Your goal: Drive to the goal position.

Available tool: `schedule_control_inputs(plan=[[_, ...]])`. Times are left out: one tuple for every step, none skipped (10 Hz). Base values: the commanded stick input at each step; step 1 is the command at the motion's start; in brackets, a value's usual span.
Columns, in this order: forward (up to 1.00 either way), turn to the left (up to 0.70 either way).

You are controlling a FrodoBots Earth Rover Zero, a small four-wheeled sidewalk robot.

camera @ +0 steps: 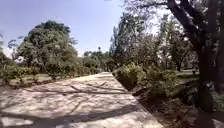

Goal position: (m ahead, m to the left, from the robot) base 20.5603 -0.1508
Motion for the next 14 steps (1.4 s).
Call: schedule_control_inputs(plan=[[0.70,0.00],[0.70,0.00],[0.70,0.00],[0.70,0.00],[0.70,0.34],[0.70,0.35],[0.70,0.35],[0.70,0.35],[0.70,0.20],[0.70,0.01],[0.70,0.00],[0.70,0.00],[0.70,0.00],[0.70,0.00]])
